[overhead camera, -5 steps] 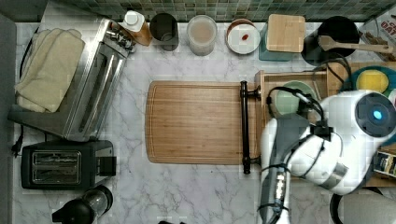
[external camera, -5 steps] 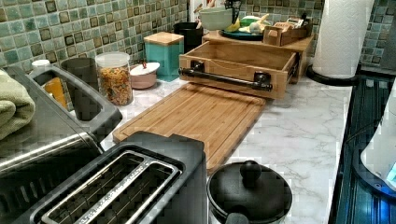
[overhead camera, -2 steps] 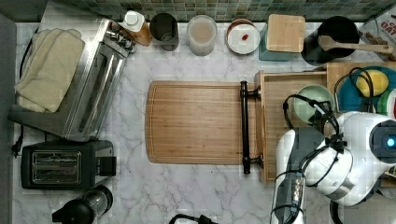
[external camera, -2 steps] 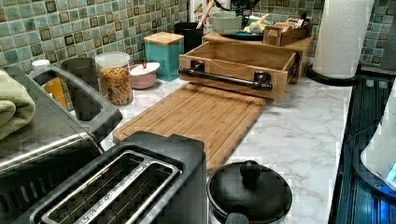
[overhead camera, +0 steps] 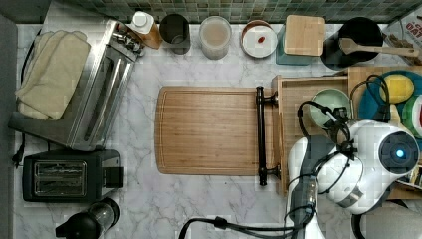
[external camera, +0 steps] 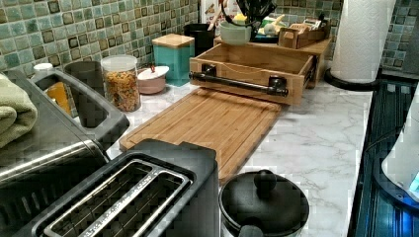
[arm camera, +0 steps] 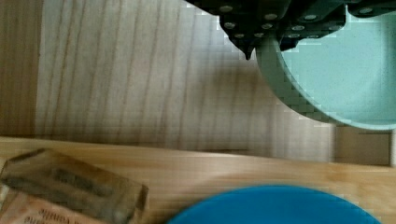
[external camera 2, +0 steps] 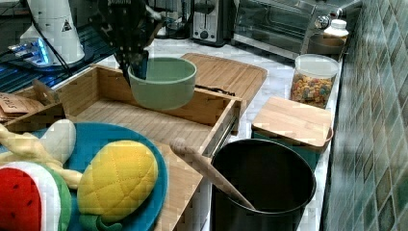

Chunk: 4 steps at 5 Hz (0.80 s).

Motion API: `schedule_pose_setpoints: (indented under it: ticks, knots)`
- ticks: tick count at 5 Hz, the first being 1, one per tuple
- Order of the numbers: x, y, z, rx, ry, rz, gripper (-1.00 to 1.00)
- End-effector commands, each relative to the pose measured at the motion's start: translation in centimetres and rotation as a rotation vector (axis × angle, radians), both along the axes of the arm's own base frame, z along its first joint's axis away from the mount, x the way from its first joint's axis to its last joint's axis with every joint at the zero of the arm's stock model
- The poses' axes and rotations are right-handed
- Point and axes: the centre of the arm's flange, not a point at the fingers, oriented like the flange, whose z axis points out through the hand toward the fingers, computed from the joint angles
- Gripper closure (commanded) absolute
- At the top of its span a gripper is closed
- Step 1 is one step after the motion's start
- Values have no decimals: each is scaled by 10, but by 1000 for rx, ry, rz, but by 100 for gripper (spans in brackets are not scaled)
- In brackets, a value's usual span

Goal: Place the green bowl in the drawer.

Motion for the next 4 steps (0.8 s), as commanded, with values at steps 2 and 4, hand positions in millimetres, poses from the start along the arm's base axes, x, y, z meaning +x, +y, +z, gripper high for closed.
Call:
schedule_pose_setpoints:
  ticks: [2,4]
  knots:
    - [-13,-27,-59,19,132,28,100]
    - [-17,-29,-69,14,175,-2,91]
